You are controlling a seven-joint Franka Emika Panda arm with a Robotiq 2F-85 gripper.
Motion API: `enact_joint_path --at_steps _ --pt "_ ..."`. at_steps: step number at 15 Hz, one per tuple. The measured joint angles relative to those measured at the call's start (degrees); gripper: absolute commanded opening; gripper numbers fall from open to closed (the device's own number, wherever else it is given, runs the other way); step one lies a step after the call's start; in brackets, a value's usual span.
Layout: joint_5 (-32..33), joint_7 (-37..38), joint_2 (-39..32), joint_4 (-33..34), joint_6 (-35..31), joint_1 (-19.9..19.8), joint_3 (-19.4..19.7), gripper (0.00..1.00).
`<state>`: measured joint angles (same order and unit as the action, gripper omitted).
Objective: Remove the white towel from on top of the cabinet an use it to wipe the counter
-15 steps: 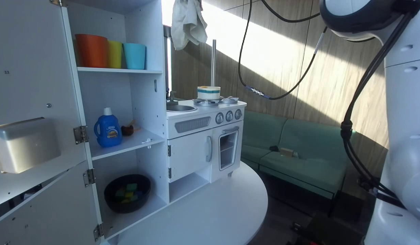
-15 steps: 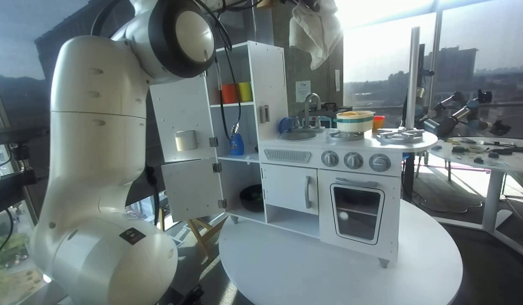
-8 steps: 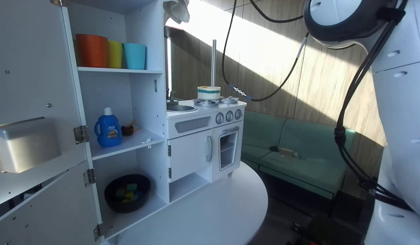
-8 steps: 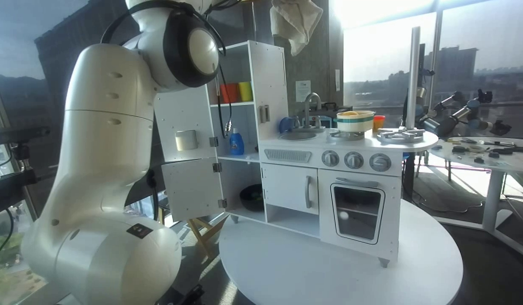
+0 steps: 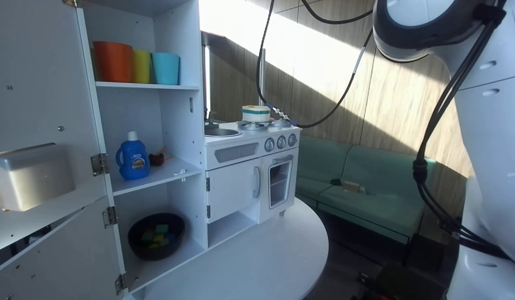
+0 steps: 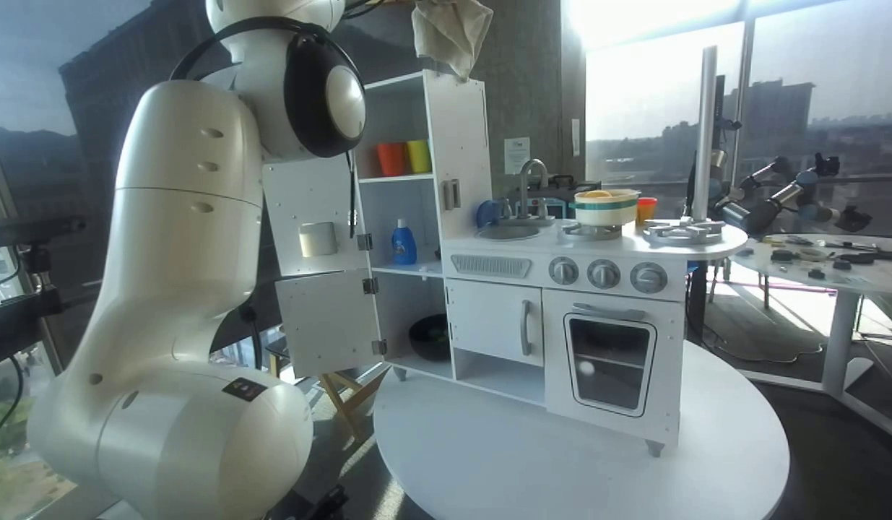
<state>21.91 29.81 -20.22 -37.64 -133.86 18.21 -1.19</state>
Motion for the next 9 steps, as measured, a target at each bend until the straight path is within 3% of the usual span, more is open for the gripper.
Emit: enact_joint_path --at_steps 3,5,9 --pt "-3.6 -4.0 -1.1 0.0 -1.0 -0.3 -1.9 0.17" --pt "-5.5 -6.0 -2.0 -0.1 -1.0 -0.4 -2.8 0.42" --pt "-8.1 -8.1 -3.1 -0.1 -0.5 -0.8 -4.0 0.72"
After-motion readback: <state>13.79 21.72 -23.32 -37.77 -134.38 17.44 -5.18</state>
